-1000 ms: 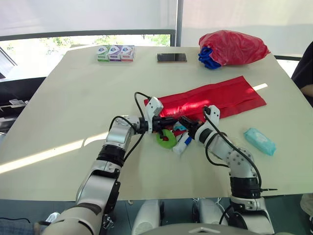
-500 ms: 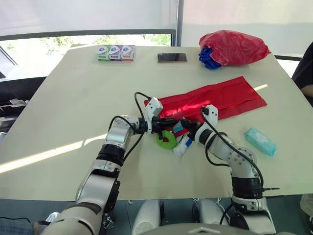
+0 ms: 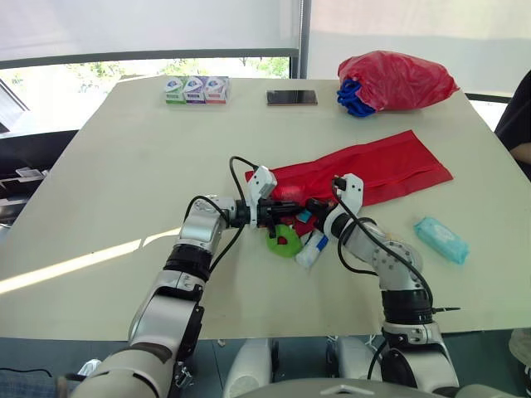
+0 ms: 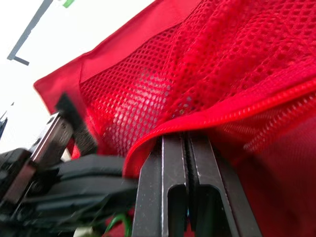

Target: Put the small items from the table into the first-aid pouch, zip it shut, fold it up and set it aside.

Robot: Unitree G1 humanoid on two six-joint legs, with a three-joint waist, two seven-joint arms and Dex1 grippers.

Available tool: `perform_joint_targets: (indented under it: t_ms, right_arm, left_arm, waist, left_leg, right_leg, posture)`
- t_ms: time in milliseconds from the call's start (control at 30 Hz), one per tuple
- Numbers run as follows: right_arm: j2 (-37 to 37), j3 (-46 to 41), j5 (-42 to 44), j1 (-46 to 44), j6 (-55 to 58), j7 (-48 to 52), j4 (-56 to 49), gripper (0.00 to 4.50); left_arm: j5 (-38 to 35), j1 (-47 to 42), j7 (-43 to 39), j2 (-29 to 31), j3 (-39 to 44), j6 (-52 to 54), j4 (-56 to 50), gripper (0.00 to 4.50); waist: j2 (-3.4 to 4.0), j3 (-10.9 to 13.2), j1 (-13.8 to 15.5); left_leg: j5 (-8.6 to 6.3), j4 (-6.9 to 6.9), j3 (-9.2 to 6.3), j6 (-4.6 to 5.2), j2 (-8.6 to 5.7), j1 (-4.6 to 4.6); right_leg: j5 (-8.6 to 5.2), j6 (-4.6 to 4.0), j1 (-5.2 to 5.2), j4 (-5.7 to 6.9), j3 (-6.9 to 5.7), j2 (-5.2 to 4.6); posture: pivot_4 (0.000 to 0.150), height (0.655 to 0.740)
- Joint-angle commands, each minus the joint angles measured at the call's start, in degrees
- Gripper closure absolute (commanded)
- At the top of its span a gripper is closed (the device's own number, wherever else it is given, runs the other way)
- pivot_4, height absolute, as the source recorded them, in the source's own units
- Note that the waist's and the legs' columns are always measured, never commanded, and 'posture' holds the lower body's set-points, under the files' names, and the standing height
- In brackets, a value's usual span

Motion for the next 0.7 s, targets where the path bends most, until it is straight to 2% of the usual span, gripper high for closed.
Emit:
perform_joint_targets:
  t_ms: [33,100,233,300,500,567,633,667,700]
  right_arm:
    - [-2.0,0.5,-1.7,1.8,1.0,2.1,-2.4,4.07]
    - [-4.2,1.6,-2.7,3.2,1.9,3.2,-4.8,3.66]
    - [-8.2,2.3,-3.2,6.0,4.1,4.6,-11.1,1.90]
    - [-11.1,3.0,-3.2,7.6,4.9,7.1,-14.6,1.33]
    - [-23.6,10.9,-8.2,8.1,3.6,16.3,-23.1,1.33]
    - [-26.5,14.0,-12.1,7.0,1.5,17.9,-23.6,1.88]
    - [-27.9,16.0,-15.0,6.2,0.1,18.7,-23.0,2.71]
    - [-28.4,17.4,-16.9,5.5,-0.8,19.1,-22.3,3.40]
    - [-27.8,18.1,-18.2,4.8,-1.5,19.0,-21.2,3.68]
  left_arm:
    - [-0.5,-0.4,-1.7,-0.4,-0.9,-1.1,-1.1,4.50]
    - [-0.2,-0.7,-1.7,0.0,-0.7,-1.7,-0.2,4.50]
    - [0.1,-1.4,-2.2,0.7,-0.4,-2.7,1.5,4.50]
    - [0.2,-1.8,-2.8,1.2,-0.4,-3.1,2.1,4.50]
    - [1.2,-4.2,-4.8,1.8,-0.8,-6.0,6.3,4.50]
    - [1.4,-5.1,-5.3,1.6,-0.8,-6.8,7.6,4.50]
    - [1.6,-5.7,-5.8,1.5,-0.7,-7.6,8.7,4.50]
    - [1.6,-5.9,-6.2,1.4,-0.7,-7.9,9.1,4.50]
    - [1.5,-6.2,-6.7,1.3,-0.7,-8.2,9.3,4.50]
  waist:
    - [0.01,0.0,0.0]
    - [0.04,0.1,0.2]
    - [0.04,0.1,0.1]
    - [0.05,0.1,0.0]
    - [0.03,0.2,-0.2]
    - [0.01,0.3,-0.3]
    - [-0.01,0.3,-0.3]
    - [-0.02,0.3,-0.3]
    - [-0.04,0.3,-0.3]
  left_leg:
    - [0.00,0.00,0.00,0.00,0.00,0.00]
    - [0.00,0.00,-0.03,0.00,0.00,-0.03]
    - [0.00,0.00,-0.03,0.00,0.00,-0.09]
    - [0.00,0.01,-0.03,0.01,0.00,-0.07]
    - [-0.01,0.00,0.01,0.01,0.00,-0.12]
    - [-0.01,0.00,0.02,0.01,0.01,-0.12]
    - [-0.01,0.00,0.03,0.01,0.03,-0.12]
    - [-0.01,0.00,0.03,0.01,0.04,-0.12]
    - [-0.01,-0.01,0.03,0.01,0.04,-0.12]
  right_leg:
    - [0.00,0.00,0.00,0.00,0.00,0.00]
    - [0.00,0.00,0.00,-0.01,-0.01,-0.01]
    - [0.00,0.00,-0.02,-0.04,-0.01,-0.02]
    - [0.00,0.00,-0.02,-0.03,-0.01,-0.01]
    - [0.00,0.01,-0.04,-0.03,0.01,0.02]
    - [-0.01,0.01,-0.05,-0.03,0.01,0.05]
    - [-0.01,0.01,-0.06,-0.03,0.02,0.08]
    - [-0.01,0.01,-0.07,-0.03,0.02,0.09]
    - [-0.01,0.01,-0.07,-0.03,0.02,0.10]
  posture:
    - [0.150,0.7400]
    - [0.150,0.7400]
    - [0.150,0.7400]
    - [0.150,0.7400]
    - [0.150,0.7400]
    - [0.150,0.7400]
    - [0.150,0.7400]
    - [0.150,0.7400]
    - [0.150,0.7400]
